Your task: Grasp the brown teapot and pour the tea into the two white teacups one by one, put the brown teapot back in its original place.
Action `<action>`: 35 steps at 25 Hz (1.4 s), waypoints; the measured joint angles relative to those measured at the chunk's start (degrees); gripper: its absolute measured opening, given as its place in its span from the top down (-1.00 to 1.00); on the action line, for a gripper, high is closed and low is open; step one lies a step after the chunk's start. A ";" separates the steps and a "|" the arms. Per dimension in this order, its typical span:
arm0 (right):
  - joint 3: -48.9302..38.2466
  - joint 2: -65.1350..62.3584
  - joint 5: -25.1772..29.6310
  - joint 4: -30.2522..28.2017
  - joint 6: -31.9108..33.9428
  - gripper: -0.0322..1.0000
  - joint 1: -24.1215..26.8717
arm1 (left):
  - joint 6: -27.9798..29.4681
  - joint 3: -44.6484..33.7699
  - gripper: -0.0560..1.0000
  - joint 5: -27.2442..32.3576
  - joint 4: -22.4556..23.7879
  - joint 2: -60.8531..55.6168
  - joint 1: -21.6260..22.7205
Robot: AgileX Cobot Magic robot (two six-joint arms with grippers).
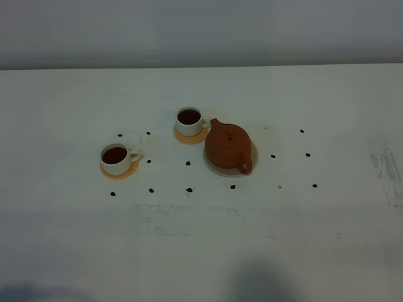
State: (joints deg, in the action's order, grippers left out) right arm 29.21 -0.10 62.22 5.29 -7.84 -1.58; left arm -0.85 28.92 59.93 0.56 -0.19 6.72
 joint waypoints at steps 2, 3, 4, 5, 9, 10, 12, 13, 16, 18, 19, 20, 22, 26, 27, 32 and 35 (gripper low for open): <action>0.00 0.00 0.00 0.00 0.00 0.27 0.00 | 0.00 0.00 -0.05 0.00 0.00 0.00 0.00; 0.00 0.00 0.00 0.00 0.00 0.27 0.00 | 0.00 0.00 -0.05 0.00 0.00 0.00 0.00; 0.00 0.00 0.00 0.00 0.00 0.27 0.00 | 0.00 0.00 -0.05 0.00 0.00 0.00 0.00; 0.00 0.00 0.00 0.00 0.00 0.27 0.00 | 0.00 0.00 -0.05 0.00 0.00 -0.06 0.00; 0.00 0.00 0.00 0.00 0.00 0.27 0.00 | 0.00 0.00 -0.05 0.00 0.00 -0.06 0.00; 0.00 0.00 0.00 0.00 0.00 0.27 0.00 | 0.00 0.00 -0.05 0.00 0.00 -0.06 0.00; 0.00 0.00 0.00 0.00 0.00 0.27 0.00 | 0.00 0.00 -0.05 0.00 0.00 -0.06 0.00; 0.00 0.00 0.00 0.00 0.00 0.28 0.00 | 0.00 0.00 -0.05 0.00 0.00 -0.06 0.00; 0.00 0.00 0.00 0.04 0.00 0.28 0.00 | 0.00 0.00 -0.05 0.00 0.00 -0.06 0.00; 0.00 0.00 0.00 0.04 0.00 0.28 0.00 | 0.00 0.00 -0.05 0.00 0.00 -0.06 0.00; 0.00 0.00 0.00 0.04 0.00 0.28 0.00 | 0.00 0.00 -0.05 0.00 0.00 -0.06 0.00; 0.00 0.00 0.00 0.04 0.00 0.28 0.00 | 0.00 0.00 -0.05 0.00 0.00 -0.06 0.00; 0.00 0.00 0.00 0.04 0.00 0.28 0.00 | 0.00 0.00 -0.05 0.00 0.00 -0.01 0.00; 0.00 0.00 0.00 0.04 0.06 0.28 0.00 | 0.00 0.00 -0.05 0.00 0.00 -0.01 0.00; 0.00 0.00 0.00 0.04 0.06 0.28 0.00 | 0.00 0.00 -0.05 0.00 0.00 -0.01 0.00; 0.00 0.00 0.00 0.04 0.06 0.28 0.00 | 0.00 0.00 -0.05 0.00 0.00 -0.01 0.00; 0.00 0.00 0.00 0.04 0.01 0.28 0.00 | 0.00 0.00 -0.05 0.00 0.00 -0.01 0.00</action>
State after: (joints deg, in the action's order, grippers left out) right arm 29.21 -0.10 62.22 5.33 -7.83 -1.58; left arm -0.85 28.92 59.93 0.56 -0.19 6.72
